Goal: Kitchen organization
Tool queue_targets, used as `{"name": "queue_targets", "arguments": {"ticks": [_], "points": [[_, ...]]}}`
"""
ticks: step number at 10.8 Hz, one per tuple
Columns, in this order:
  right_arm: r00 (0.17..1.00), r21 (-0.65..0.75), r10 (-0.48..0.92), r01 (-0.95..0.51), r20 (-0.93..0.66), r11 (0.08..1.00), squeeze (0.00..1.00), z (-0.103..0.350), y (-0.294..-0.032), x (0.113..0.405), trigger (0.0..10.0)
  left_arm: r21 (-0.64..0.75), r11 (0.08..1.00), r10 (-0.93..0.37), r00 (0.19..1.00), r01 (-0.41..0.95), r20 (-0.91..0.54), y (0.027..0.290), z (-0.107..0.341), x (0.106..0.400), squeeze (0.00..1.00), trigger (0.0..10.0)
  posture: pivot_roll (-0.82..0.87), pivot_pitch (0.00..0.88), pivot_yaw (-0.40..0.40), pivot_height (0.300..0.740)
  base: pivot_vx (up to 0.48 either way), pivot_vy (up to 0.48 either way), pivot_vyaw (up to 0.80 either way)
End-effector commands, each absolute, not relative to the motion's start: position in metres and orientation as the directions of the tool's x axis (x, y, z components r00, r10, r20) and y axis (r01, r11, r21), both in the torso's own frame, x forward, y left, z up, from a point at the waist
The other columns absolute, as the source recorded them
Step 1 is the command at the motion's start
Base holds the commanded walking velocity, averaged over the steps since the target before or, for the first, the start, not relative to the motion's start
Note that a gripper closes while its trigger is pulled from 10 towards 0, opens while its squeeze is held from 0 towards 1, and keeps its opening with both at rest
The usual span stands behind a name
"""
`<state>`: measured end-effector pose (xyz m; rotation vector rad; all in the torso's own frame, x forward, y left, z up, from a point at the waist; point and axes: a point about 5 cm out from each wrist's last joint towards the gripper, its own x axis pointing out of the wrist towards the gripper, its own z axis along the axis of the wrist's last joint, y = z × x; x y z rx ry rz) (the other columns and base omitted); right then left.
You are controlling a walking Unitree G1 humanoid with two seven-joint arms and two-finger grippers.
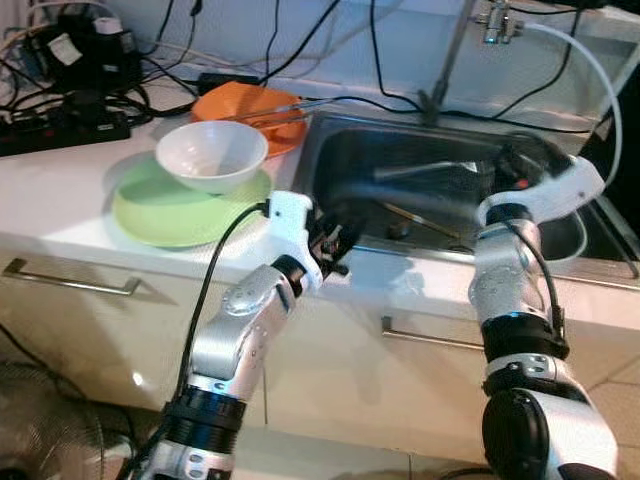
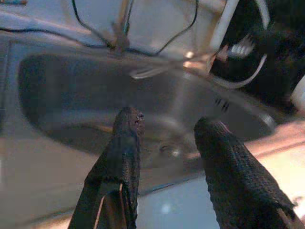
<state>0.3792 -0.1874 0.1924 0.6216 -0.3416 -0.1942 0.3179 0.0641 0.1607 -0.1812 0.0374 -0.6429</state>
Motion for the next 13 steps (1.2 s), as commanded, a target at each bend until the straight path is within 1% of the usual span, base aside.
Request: {"name": "queue_targets", "arguments": {"ticks": [1,3,4,5,6,9,11,12,13], "points": [[0.926,0.527,-0.254,0.073,0.279,0.847,0.00,0.197,-0.181,0.382,10.0,-0.118,0.798,-0.597,0.802,0.590,-0.027,0.062,0.154,0.318,0.00,10.0,0.23,0.011,-0.060,0.740,0.000,0.000,0.00],[0.941,0.368,-0.184,0.070,0.285,0.927,0.00,0.192,-0.166,0.385,10.0,-0.046,0.792,-0.611,0.790,0.609,-0.056,0.061,0.151,0.316,0.00,10.0,0.24,0.012,-0.066,0.740,0.000,0.000,0.00],[0.947,0.327,-0.161,0.065,0.277,0.943,0.00,0.189,-0.161,0.386,10.0,-0.017,0.786,-0.618,0.783,0.618,-0.075,0.060,0.149,0.314,0.00,10.0,0.24,0.012,-0.067,0.740,0.000,0.000,0.00],[0.953,0.245,-0.129,0.061,0.274,0.968,0.00,0.186,-0.153,0.387,10.0,0.014,0.774,-0.630,0.771,0.634,-0.094,0.057,0.145,0.312,0.00,10.0,0.24,0.014,-0.069,0.740,0.000,0.000,0.00],[0.957,0.192,-0.108,0.056,0.270,0.980,0.00,0.183,-0.148,0.388,10.0,0.012,0.769,-0.636,0.766,0.639,-0.096,0.056,0.145,0.310,0.00,10.0,0.24,0.014,-0.070,0.740,0.000,0.000,0.00],[0.968,0.093,-0.054,0.032,0.245,0.995,0.00,0.175,-0.136,0.389,10.0,0.049,0.753,-0.647,0.751,0.656,-0.131,0.055,0.141,0.308,0.00,10.0,0.25,0.018,-0.074,0.740,0.000,0.000,0.00],[0.973,0.011,0.004,-0.006,0.230,1.000,0.00,0.169,-0.123,0.388,10.0,0.050,0.745,-0.653,0.743,0.665,-0.149,0.054,0.138,0.305,0.00,10.0,0.26,0.020,-0.076,0.740,0.000,0.000,0.00],[0.974,0.003,0.011,-0.013,0.226,1.000,0.00,0.168,-0.121,0.388,10.0,0.051,0.745,-0.653,0.742,0.666,-0.152,0.054,0.138,0.305,0.00,10.0,0.26,0.020,-0.075,0.740,0.000,0.000,0.00],[0.980,-0.012,0.049,-0.047,0.191,0.999,0.00,0.159,-0.114,0.386,10.0,0.047,0.743,-0.654,0.739,0.668,-0.164,0.054,0.136,0.304,0.00,10.0,0.26,0.022,-0.077,0.740,0.000,0.000,0.00]]}}
